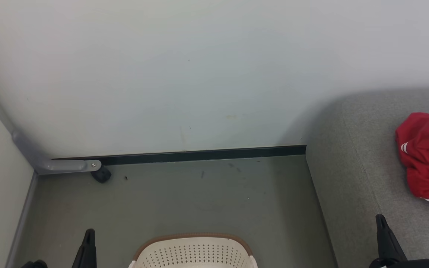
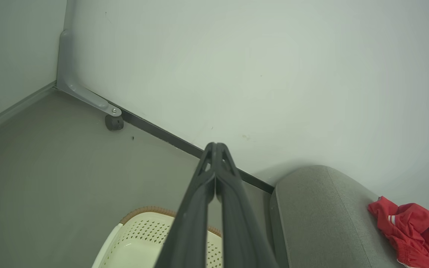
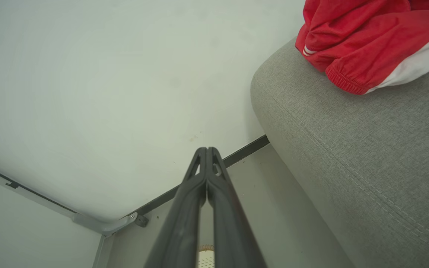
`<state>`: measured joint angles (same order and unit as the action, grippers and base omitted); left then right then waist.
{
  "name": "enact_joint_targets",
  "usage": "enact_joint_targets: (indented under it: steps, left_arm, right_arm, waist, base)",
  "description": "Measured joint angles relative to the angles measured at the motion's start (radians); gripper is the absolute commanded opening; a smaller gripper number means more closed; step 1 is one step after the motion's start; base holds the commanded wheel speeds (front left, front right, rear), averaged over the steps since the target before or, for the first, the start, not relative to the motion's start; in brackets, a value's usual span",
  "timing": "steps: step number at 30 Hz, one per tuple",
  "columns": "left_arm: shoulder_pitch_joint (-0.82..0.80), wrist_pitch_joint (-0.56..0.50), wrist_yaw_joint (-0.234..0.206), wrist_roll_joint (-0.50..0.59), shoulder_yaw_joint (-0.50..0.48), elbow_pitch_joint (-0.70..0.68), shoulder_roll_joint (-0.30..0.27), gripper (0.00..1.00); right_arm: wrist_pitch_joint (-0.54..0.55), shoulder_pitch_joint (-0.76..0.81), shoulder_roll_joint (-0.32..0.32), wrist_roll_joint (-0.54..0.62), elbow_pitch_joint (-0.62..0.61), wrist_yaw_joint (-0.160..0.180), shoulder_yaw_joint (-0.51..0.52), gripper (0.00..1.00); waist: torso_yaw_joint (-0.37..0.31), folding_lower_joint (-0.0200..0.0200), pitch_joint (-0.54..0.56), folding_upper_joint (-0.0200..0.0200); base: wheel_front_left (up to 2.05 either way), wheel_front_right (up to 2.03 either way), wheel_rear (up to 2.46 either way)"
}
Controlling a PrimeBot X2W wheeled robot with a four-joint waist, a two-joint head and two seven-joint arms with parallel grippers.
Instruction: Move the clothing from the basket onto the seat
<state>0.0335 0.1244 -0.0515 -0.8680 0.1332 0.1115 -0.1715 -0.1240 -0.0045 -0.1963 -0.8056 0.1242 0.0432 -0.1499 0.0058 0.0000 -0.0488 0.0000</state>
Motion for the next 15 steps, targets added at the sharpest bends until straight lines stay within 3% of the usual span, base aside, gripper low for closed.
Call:
enact_joint_targets:
  steps: [15]
  left_arm:
    - [-0.026,-0.054,0.041,-0.159,-0.053,0.041,0.028,0.00]
  right_arm:
    - [0.054,-0.016,0.035,-0.177,0.041,-0.035,0.064,0.00]
  waist:
    - [-0.001,0.0000,0.011,0.0000]
  base:
    - [0.00,0.00,0.00]
